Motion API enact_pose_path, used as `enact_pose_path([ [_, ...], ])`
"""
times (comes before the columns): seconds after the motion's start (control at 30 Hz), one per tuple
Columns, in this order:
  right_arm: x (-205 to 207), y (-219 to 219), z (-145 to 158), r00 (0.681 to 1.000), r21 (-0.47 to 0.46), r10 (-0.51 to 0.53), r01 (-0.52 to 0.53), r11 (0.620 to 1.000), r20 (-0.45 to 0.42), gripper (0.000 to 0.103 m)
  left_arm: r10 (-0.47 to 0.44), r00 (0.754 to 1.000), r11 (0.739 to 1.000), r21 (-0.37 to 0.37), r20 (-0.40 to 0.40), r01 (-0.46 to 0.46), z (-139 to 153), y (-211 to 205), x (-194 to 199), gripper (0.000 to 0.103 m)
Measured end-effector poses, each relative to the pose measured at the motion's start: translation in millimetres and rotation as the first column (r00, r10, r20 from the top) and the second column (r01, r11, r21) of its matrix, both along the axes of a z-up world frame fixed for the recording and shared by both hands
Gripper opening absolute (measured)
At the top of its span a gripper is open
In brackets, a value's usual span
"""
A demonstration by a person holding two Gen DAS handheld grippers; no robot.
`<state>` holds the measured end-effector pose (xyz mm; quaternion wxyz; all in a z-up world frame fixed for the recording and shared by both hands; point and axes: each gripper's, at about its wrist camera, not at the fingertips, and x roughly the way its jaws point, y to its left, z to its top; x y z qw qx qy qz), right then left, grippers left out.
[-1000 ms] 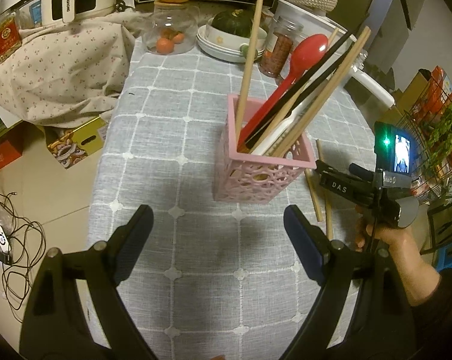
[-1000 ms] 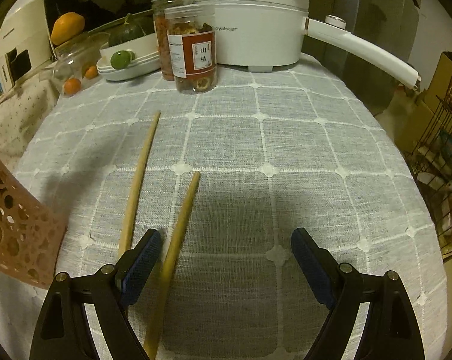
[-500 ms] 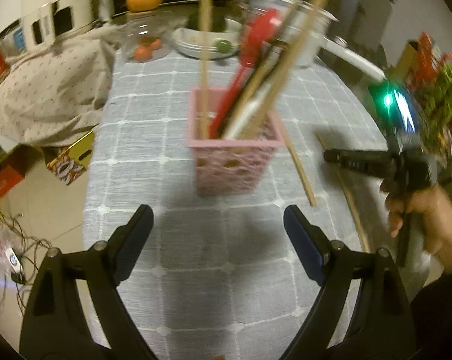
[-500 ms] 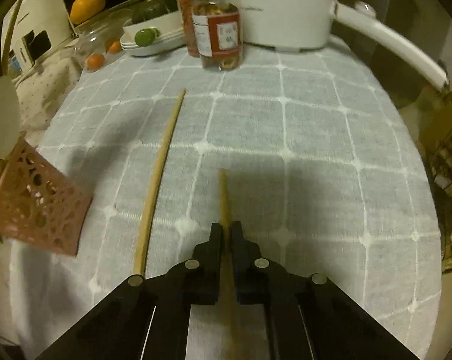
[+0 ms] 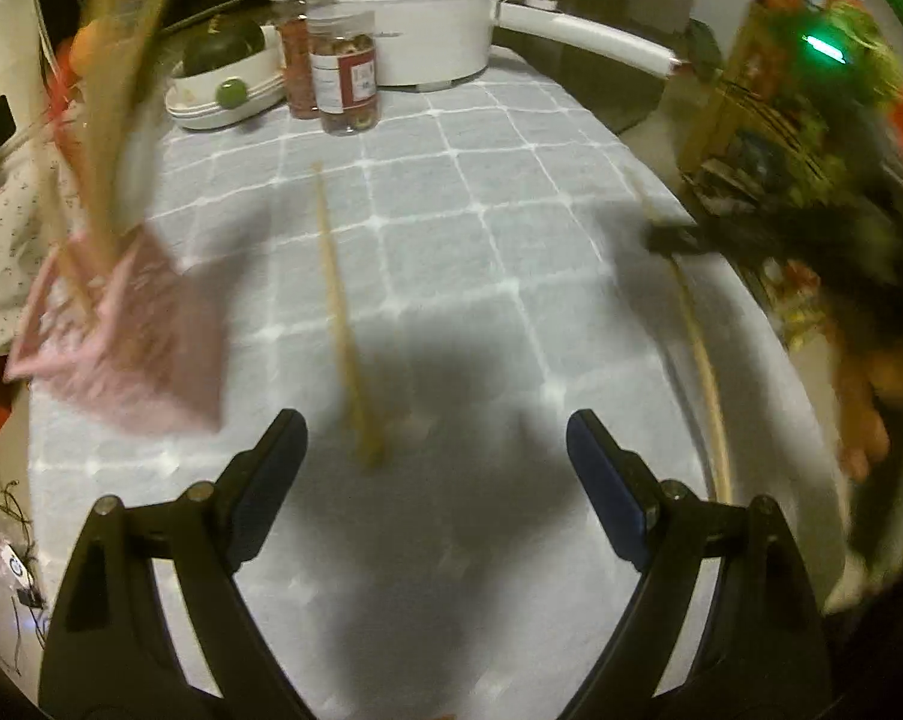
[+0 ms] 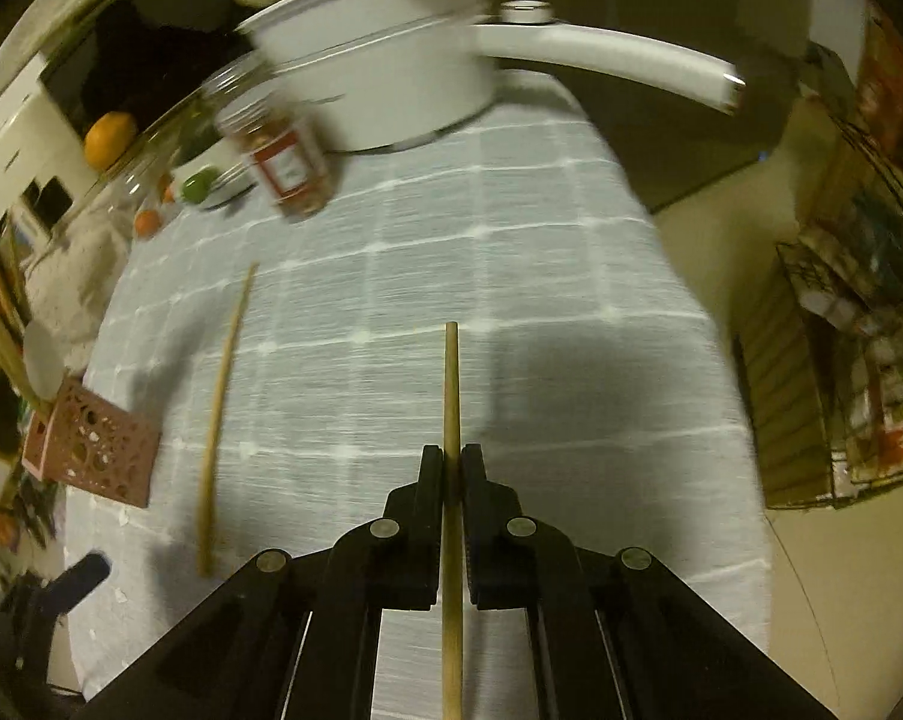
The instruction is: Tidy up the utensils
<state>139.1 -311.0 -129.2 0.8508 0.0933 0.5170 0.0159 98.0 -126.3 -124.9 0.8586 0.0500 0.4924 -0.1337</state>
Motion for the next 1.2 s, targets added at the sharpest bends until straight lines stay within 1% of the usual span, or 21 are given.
enact_pose_path([
  [0.1,-4.8,-25.0,0.9,0.999,0.048,-0.042,0.042,0.998,-0.005,0.006,0.078,0.996,0.994,0.070,0.045,-0.082,-6.9,-22.7,34.1,0.087],
  [0.2,-5.1,-32.8,1.1,0.999,0.084,-0.044,0.045,0.995,-0.009,0.006,0.144,0.985,0.979,0.129,0.096,-0.156,-14.8,-35.1,67.5,0.087],
  [0.27,-5.1,-33.2,2.7,1.000,0.096,-0.030,0.031,0.995,-0.006,0.006,0.190,0.971,0.964,0.161,0.144,-0.212,-17.9,-39.2,86.6,0.087],
  [0.37,-5.1,-30.6,7.5,1.000,0.112,-0.004,0.003,0.994,0.009,0.006,0.259,0.950,0.942,0.174,0.176,-0.289,-23.2,-41.7,110.2,0.087],
  [0.5,-3.9,-31.7,9.7,1.000,0.144,-0.002,0.000,0.990,0.014,0.006,0.312,0.920,0.898,0.244,0.236,-0.367,-28.2,-43.1,128.6,0.087],
  [0.57,-3.0,-32.8,9.2,1.000,0.151,0.000,-0.002,0.988,0.012,0.006,0.333,0.913,0.882,0.264,0.236,-0.390,-31.5,-38.5,138.9,0.087],
  [0.6,-3.1,-33.1,9.2,1.000,0.154,0.000,-0.002,0.988,0.010,0.006,0.345,0.912,0.880,0.261,0.224,-0.397,-33.4,-35.0,143.3,0.087],
  [0.67,-2.8,-33.8,8.6,1.000,0.158,-0.001,0.000,0.987,0.008,0.006,0.358,0.919,0.885,0.252,0.167,-0.391,-38.5,-29.8,150.1,0.087],
  [0.7,-2.6,-34.3,8.4,1.000,0.160,-0.002,0.001,0.987,0.007,0.006,0.368,0.922,0.890,0.239,0.123,-0.387,-43.2,-26.0,154.5,0.085],
  [0.73,-2.3,-35.0,8.1,1.000,0.164,-0.005,0.004,0.987,0.006,0.006,0.379,0.922,0.896,0.216,0.083,-0.387,-47.0,-21.2,157.2,0.082],
  [0.77,-2.2,-35.7,7.9,1.000,0.166,-0.007,0.006,0.986,0.005,0.006,0.391,0.919,0.902,0.182,0.039,-0.392,-50.8,-15.9,159.7,0.076],
  [0.8,-1.6,-36.0,7.7,1.000,0.172,-0.010,0.009,0.985,0.004,0.006,0.408,0.913,0.903,0.135,0.022,-0.407,-51.0,-10.7,159.7,0.071],
  [0.83,-1.3,-35.7,7.5,1.000,0.175,-0.011,0.011,0.984,0.002,0.006,0.423,0.906,0.905,0.072,-0.023,-0.420,-52.4,-3.8,159.7,0.067],
  [0.87,-1.6,-35.5,7.4,1.000,0.178,-0.013,0.012,0.984,0.002,0.006,0.423,0.905,0.906,0.048,-0.039,-0.421,-52.5,-2.2,159.4,0.060],
  [0.9,-1.7,-35.1,7.5,1.000,0.179,-0.012,0.012,0.984,0.003,0.006,0.405,0.913,0.914,0.055,-0.046,-0.403,-51.9,-4.4,158.5,0.050],
  [0.93,-1.7,-34.5,7.9,1.000,0.178,-0.010,0.009,0.984,0.005,0.006,0.385,0.922,0.922,0.051,-0.048,-0.383,-51.2,-6.4,157.0,0.044],
  [0.97,-2.0,-34.3,8.4,1.000,0.177,-0.009,0.008,0.984,0.007,0.006,0.364,0.930,0.931,0.045,-0.055,-0.361,-50.2,-9.0,153.7,0.031],
  [1.0,-2.7,-33.9,9.7,1.000,0.177,-0.009,0.007,0.984,0.011,0.006,0.354,0.933,0.935,0.045,-0.059,-0.352,-49.8,-9.9,151.2,0.021],
  [1.07,-4.4,-33.5,12.1,1.000,0.177,-0.011,0.007,0.984,0.018,0.006,0.338,0.939,0.941,0.053,-0.060,-0.336,-49.0,-14.2,146.9,0.012],
  [1.13,-8.8,-33.9,16.9,0.999,0.175,-0.014,0.008,0.985,0.032,0.006,0.326,0.943,0.944,0.067,-0.061,-0.322,-48.1,-15.7,142.3,0.008],
  [1.2,-13.7,-33.9,23.0,0.999,0.171,-0.015,0.006,0.985,0.048,0.006,0.301,0.951,0.953,0.069,-0.066,-0.296,-46.5,-18.4,134.3,0.007],
])
